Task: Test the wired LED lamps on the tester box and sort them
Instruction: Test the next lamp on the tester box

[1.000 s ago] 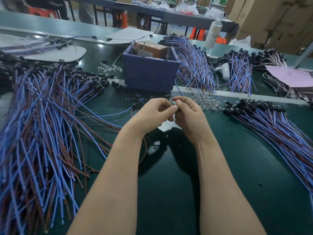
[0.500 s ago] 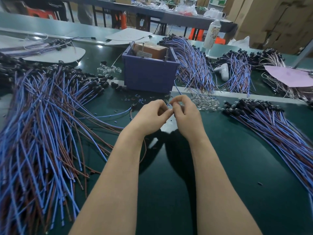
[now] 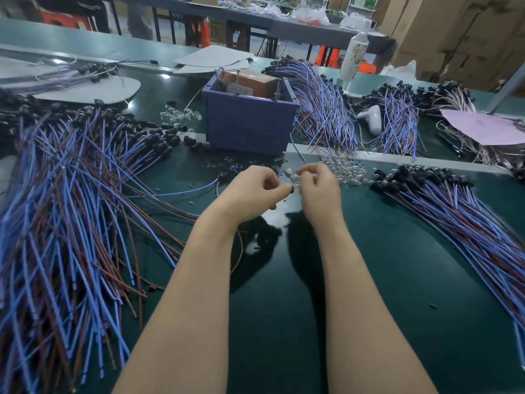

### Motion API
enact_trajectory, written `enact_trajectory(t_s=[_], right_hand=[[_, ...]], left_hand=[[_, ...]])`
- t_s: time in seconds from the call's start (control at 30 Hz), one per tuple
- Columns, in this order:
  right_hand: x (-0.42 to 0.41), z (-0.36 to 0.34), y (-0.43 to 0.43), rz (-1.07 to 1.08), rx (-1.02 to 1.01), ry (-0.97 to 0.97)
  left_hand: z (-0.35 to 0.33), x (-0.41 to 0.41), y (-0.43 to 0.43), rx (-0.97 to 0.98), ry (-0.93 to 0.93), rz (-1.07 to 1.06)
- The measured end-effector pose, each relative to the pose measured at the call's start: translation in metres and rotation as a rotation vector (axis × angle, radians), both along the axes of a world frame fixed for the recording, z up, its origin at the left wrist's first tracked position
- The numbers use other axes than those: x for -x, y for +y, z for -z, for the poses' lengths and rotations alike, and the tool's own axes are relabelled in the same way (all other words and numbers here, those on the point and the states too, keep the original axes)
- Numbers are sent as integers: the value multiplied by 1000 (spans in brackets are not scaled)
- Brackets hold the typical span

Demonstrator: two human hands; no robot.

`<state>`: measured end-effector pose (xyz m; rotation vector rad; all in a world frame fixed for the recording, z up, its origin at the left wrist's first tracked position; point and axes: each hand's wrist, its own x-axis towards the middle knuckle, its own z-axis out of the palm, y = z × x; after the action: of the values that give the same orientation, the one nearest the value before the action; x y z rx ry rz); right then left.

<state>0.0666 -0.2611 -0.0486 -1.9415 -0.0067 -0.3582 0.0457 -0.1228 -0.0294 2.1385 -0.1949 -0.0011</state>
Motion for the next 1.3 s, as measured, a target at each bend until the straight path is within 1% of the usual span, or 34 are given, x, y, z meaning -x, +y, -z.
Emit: enact_trajectory(t_s=[0.07,0.1,0.17,0.23,0.37,0.47,0.57,0.63,0.77,0.9,1.0,1.07,1.1,1.13,1.2,1.23,1.3], right_hand=[[-4,-1,-10,104,-158,40],[-4,0,-12,147,-181,42],[-3,3,-7,181,-129,22],[-1,6,0,163,-13,31],[-2,7,2,134,171,43],[-2,5,3,119,213,33],[-5,3,-9,254,258,-3],[-10,4,-18,327,350,37],[-15,7,-20,311,524,201],[-18,8,-22,350,503,206],[-17,5,-24,341,515,252],[-14,2,-21,340,456,225],[-12,0,-18,326,348,182],[-9,-2,-15,288,188,138],[-1,-8,-6,142,-160,76],[2,-11,-2,58,-281,56],[7,-15,3,-75,-391,18]], left_hand=[[-3,3,6,107,2,-16],[-3,3,7,138,-28,-56],[-2,1,3,183,-97,-167],[-1,-1,-2,192,-127,-241],[3,-2,-6,165,-124,-284],[4,-2,-8,147,-128,-311],[6,-1,-9,149,-120,-337],[8,-2,-10,132,-115,-351],[8,-4,-10,58,-118,-368],[6,-3,-10,5,-93,-357],[4,-3,-11,-66,-111,-326],[4,-4,-12,-108,-139,-299],[4,-4,-13,-108,-155,-293],[4,-4,-13,-92,-169,-292],[4,-4,-13,-44,-198,-296],[4,-4,-13,-16,-212,-296],[4,-3,-12,43,-236,-286]])
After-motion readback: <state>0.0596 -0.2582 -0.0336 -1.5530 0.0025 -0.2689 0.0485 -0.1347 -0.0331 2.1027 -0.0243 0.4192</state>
